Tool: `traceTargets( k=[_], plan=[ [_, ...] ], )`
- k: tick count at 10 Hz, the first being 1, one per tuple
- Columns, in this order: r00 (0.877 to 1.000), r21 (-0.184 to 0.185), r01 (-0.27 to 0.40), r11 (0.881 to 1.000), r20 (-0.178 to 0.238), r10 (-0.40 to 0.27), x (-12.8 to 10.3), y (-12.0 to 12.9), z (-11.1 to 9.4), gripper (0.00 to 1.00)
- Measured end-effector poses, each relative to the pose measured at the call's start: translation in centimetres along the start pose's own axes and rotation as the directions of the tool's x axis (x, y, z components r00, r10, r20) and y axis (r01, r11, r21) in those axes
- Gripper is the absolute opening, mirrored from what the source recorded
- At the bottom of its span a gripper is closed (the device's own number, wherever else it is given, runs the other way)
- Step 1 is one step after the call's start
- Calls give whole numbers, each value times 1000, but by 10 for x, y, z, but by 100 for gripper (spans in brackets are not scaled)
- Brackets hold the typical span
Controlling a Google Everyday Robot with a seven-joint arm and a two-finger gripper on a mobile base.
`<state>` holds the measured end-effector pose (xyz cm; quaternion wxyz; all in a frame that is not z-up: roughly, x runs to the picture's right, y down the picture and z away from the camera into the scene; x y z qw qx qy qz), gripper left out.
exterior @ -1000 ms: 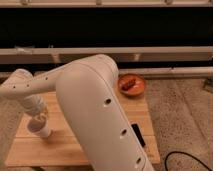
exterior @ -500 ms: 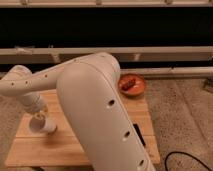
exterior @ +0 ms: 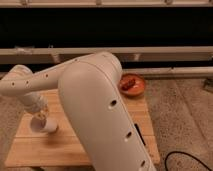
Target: Pick up the ceramic cup
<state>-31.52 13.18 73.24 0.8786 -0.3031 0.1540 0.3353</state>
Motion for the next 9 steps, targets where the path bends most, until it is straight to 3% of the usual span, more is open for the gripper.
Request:
traceTargets(
  k=[3, 8, 9],
  plan=[
    [1000, 8, 0, 1000, 7, 0, 3, -4, -10, 15],
    [1000, 11, 7, 1000, 22, -7, 4, -8, -15, 47],
    [1000, 12, 10, 1000, 28, -10, 5, -8, -19, 46]
  ],
)
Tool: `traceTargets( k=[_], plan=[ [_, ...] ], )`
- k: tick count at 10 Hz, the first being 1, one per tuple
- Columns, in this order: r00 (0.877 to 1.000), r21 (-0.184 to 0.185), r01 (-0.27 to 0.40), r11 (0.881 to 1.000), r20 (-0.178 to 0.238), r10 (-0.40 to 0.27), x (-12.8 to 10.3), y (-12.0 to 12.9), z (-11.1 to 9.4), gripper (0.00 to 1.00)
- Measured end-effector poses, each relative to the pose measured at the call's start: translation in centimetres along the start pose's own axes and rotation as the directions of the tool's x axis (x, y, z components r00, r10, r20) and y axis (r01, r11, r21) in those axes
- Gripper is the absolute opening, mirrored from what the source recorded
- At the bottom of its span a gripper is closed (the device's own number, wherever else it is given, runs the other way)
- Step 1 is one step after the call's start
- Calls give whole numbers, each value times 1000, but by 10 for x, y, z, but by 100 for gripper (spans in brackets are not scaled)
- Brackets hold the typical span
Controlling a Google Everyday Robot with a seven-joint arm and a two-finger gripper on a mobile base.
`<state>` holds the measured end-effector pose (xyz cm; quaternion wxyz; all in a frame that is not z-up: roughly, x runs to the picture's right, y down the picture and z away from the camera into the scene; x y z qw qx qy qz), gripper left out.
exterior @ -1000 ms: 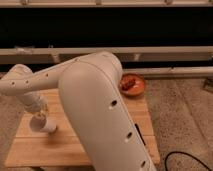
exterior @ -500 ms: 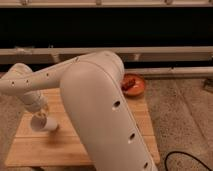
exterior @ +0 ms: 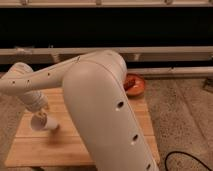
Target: Pick up the ceramic cup
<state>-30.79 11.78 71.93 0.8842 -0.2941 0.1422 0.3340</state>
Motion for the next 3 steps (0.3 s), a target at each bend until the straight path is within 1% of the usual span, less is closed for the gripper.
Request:
traceTargets(
  k=[1, 3],
  plan=[
    [1000, 0, 2, 1000, 4, -2, 0, -1, -2, 42],
    [1000, 1, 5, 1000, 16, -5, 0, -3, -8, 20]
  ],
)
